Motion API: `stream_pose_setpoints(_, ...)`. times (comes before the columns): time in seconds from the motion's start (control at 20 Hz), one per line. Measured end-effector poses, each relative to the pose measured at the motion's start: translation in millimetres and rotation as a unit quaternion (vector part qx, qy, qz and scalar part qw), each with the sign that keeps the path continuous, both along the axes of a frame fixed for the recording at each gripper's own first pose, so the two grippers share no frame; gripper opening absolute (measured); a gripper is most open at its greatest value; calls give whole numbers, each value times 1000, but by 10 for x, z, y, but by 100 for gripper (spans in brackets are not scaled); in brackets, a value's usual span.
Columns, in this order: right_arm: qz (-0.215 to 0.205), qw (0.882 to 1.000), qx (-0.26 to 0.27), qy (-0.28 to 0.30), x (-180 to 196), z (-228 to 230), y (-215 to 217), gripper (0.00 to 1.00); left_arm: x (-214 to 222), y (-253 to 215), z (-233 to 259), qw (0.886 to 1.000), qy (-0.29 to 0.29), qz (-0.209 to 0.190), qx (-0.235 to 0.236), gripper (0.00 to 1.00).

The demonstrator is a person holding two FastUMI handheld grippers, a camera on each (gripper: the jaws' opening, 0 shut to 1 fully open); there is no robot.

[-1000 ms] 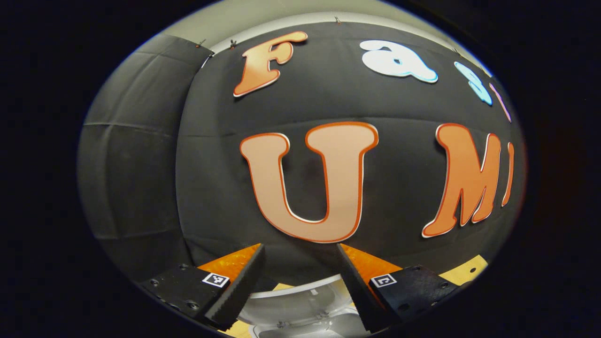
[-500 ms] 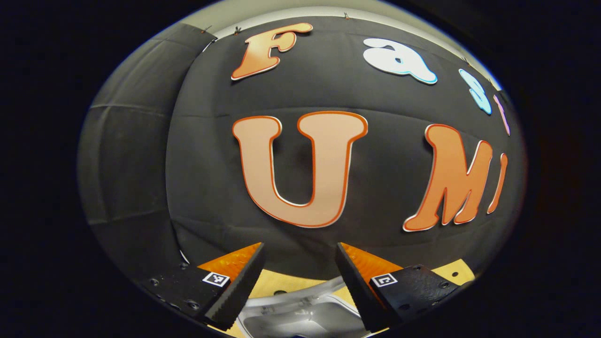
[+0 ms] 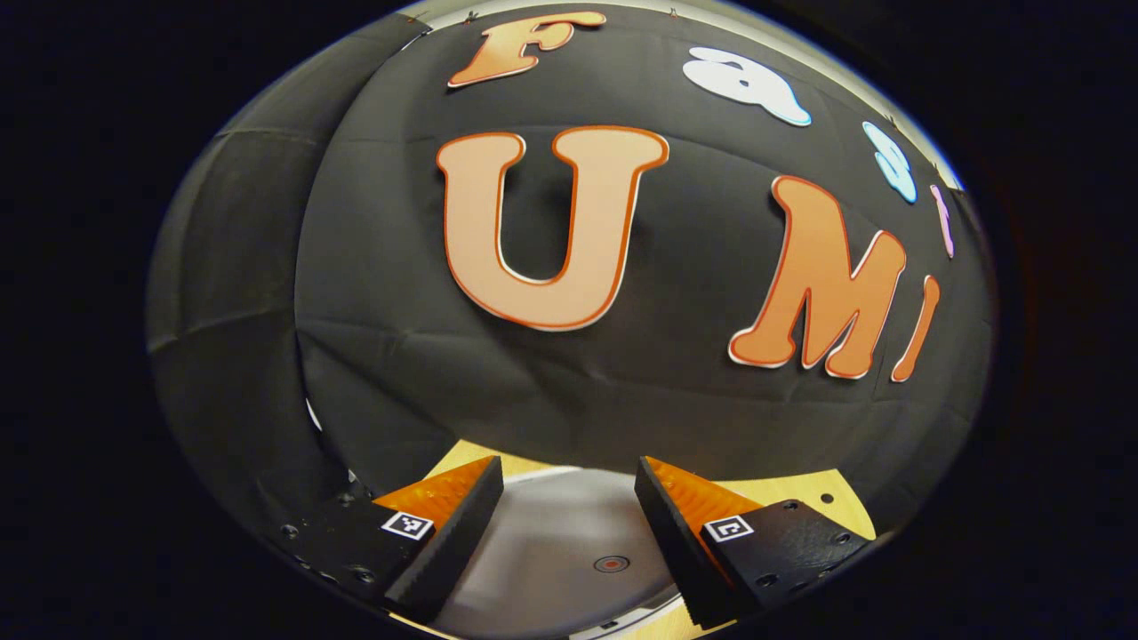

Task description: Press the lid of the desktop garbage bin to open it, pick up the crumpled paper on the desktop and throw it into the bin, then pick up the pop can on the desktop and drop it into the bin, and finally close the garbage bin lid.

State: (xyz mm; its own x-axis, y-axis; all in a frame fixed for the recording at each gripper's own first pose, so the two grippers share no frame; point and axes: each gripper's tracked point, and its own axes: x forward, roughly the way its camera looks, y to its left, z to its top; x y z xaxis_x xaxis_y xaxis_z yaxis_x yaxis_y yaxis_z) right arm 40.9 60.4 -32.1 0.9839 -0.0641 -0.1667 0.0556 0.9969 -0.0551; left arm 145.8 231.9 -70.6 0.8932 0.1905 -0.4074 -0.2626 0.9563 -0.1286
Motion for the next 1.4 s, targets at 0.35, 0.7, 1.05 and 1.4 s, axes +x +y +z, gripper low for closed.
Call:
stream_pose_setpoints(0.35,-5,1000,0,-4,-8,0,-92,94,-249,-127,-376,999,33,-4,12,95)
stream_pose_setpoints(0.7,-8,1000,9,-5,35,-13,-177,94,-470,-223,-515,998,46,2,51,95)
stream_pose_setpoints(1.05,-1,1000,8,-8,45,-14,-184,94,-694,-425,-505,997,29,1,66,95)
stream_pose_setpoints(1.4,10,1000,5,-9,63,0,-188,94,-769,-540,-536,997,33,-9,71,95)
